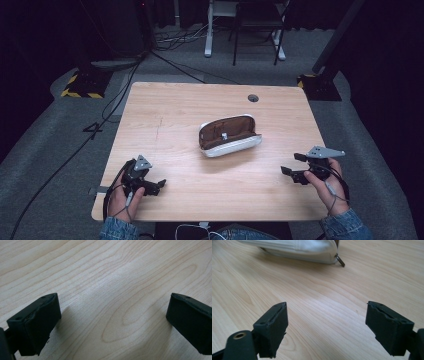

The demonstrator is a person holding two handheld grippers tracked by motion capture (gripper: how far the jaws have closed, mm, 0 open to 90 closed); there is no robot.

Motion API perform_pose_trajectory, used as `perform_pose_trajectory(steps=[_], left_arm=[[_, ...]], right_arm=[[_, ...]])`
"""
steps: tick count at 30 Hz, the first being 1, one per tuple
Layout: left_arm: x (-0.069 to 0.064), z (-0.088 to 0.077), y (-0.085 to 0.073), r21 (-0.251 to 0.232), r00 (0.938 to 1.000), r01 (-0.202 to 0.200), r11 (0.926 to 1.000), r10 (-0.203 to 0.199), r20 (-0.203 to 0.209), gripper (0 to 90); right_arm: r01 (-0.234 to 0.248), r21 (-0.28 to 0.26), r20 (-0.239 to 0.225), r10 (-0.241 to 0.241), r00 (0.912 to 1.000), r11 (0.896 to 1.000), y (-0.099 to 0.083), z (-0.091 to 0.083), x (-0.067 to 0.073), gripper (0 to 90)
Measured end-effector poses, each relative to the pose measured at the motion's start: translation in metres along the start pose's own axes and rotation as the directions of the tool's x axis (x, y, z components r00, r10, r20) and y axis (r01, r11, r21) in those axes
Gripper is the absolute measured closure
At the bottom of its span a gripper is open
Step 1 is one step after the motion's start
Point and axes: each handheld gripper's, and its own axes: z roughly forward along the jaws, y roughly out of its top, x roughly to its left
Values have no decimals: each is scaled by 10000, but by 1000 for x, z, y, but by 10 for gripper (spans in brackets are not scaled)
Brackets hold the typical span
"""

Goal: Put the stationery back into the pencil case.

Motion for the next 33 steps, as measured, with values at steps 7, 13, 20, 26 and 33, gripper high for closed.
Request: perform_pose_trajectory(steps=[7,13,20,26,33], left_arm=[[0,0,0,-6,10000,2,10000,-2,-6,1],[0,0,0,-10,10000,-7,10000,7,0,1],[0,0,0,-8,10000,-14,10000,14,6,1],[0,0,0,1,10000,5,10000,-5,1,1],[0,0,0,-9,10000,-15,10000,15,3,1]], right_arm=[[-137,439,488,116,9987,9989,-21,10,-4,180],[-197,603,690,155,9975,9980,-30,15,-5,175],[-119,769,906,49,9959,9970,-40,21,-4,175],[18,852,905,-95,9958,9964,-45,22,-3,157],[1,861,932,-82,9956,9963,-45,23,-3,149]])
